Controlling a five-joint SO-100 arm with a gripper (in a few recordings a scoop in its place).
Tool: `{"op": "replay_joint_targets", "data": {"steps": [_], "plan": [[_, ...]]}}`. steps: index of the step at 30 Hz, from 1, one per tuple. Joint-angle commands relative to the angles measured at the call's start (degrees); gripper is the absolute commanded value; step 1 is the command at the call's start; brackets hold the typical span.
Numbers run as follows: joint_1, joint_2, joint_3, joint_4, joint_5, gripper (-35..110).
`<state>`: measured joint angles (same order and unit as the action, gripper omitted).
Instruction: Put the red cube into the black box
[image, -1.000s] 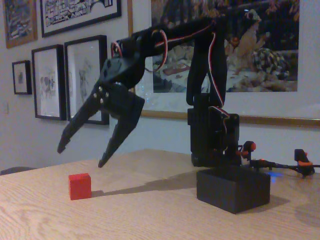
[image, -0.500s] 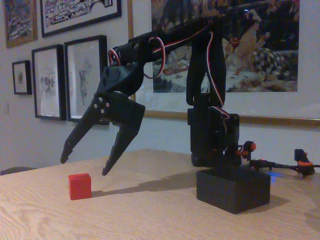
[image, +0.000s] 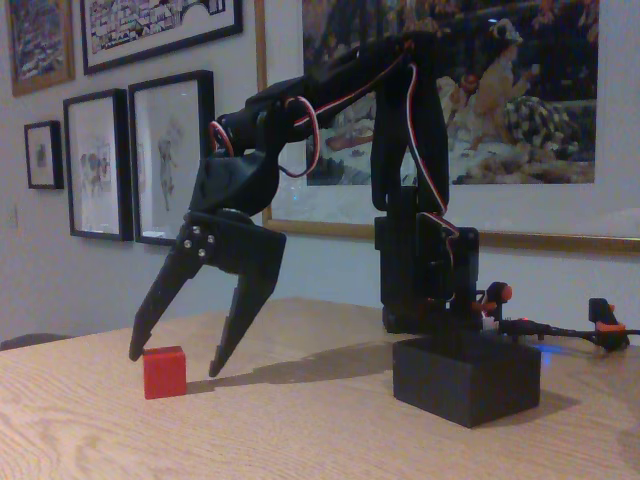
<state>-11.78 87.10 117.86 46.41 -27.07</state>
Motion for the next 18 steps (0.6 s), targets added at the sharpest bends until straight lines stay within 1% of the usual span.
{"op": "replay_joint_targets", "data": {"steps": [1,10,18], "plan": [[-0.7,0.35,-1.32,-0.35,0.0,27],[-0.35,-1.14,-2.99,-0.79,0.7,23],[-0.44,-2.64,-3.52,-2.64,0.88,15]]}}
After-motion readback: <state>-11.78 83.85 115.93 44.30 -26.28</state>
